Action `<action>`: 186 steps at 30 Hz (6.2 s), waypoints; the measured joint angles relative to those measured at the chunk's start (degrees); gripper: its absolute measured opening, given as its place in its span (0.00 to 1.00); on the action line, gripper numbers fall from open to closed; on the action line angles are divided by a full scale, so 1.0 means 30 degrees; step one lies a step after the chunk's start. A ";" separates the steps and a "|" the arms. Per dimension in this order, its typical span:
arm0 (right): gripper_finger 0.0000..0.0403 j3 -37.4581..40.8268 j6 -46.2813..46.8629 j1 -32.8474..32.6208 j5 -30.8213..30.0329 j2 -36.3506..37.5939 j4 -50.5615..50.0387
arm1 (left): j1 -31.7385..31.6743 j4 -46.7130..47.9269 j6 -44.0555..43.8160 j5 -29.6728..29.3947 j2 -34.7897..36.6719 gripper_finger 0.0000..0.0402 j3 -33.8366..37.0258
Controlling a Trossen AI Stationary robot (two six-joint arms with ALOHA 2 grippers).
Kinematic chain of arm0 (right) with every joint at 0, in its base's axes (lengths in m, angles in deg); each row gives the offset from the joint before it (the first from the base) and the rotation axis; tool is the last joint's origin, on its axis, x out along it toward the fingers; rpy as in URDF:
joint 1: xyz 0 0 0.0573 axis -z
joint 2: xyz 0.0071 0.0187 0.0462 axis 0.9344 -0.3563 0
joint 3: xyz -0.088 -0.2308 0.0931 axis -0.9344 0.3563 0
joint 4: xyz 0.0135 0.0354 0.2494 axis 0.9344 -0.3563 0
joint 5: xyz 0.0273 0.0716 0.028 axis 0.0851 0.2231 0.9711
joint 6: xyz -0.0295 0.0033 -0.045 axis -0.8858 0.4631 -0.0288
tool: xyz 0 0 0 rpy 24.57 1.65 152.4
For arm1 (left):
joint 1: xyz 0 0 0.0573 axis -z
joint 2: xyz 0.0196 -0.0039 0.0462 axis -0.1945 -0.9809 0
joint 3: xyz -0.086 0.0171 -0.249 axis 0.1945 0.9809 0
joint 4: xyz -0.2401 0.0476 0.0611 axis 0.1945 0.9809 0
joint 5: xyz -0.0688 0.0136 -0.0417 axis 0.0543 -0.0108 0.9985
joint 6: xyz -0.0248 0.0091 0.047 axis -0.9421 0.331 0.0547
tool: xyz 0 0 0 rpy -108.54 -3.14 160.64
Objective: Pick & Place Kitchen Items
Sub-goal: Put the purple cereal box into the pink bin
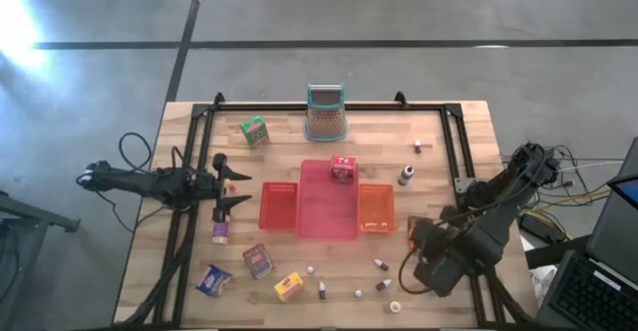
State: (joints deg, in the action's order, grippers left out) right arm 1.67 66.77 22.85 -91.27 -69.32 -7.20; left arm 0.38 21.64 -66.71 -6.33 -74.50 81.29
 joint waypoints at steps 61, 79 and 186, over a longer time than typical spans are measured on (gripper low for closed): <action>0.40 0.1438 -1.7491 -0.4146 0.1821 0.0279 0.1174 | 0.0000 0.0005 -0.0002 0.0000 0.0002 0.62 0.0000; 0.19 0.1464 -1.8933 -0.4149 0.1743 0.0275 0.1285 | 0.0000 0.0004 -0.0002 0.0004 0.0001 0.62 0.0000; 0.62 0.4923 -2.1493 -0.4495 0.3222 -0.0443 0.5857 | 0.0000 0.0005 -0.0001 0.0006 0.0006 0.62 0.0000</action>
State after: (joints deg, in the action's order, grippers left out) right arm 16.44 2.29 9.36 -81.60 -70.64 10.37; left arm 0.38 21.66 -66.72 -6.31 -74.48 81.29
